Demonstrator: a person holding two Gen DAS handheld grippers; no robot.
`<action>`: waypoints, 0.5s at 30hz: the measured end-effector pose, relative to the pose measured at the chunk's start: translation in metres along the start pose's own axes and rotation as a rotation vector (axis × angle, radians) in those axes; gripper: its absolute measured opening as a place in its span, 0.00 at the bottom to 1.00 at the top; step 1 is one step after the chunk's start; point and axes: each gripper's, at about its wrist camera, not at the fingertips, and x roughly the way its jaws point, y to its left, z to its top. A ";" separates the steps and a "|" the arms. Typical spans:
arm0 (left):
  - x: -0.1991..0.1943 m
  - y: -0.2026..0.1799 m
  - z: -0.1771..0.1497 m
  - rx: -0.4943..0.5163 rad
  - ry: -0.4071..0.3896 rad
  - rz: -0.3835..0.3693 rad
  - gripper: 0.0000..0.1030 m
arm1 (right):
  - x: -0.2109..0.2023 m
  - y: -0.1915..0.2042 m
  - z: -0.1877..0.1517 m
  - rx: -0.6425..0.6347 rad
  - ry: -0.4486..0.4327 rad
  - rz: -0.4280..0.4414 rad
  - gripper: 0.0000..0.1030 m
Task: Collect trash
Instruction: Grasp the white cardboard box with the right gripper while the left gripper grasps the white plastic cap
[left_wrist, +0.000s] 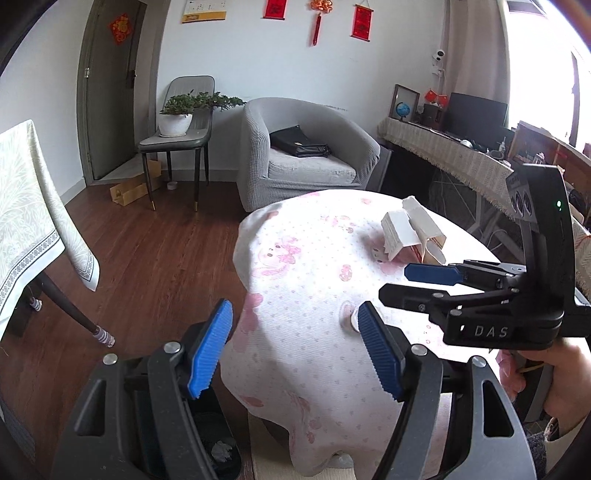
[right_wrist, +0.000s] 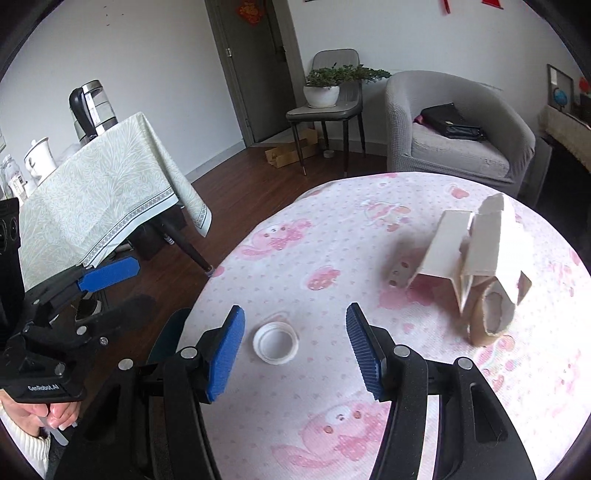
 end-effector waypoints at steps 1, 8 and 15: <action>0.004 -0.005 0.000 0.012 0.009 -0.003 0.71 | -0.003 -0.006 0.000 0.013 -0.008 -0.002 0.56; 0.034 -0.033 -0.004 0.078 0.080 -0.008 0.71 | -0.021 -0.045 -0.005 0.100 -0.045 -0.036 0.54; 0.061 -0.049 -0.010 0.114 0.138 -0.020 0.71 | -0.032 -0.076 -0.008 0.236 -0.107 -0.013 0.38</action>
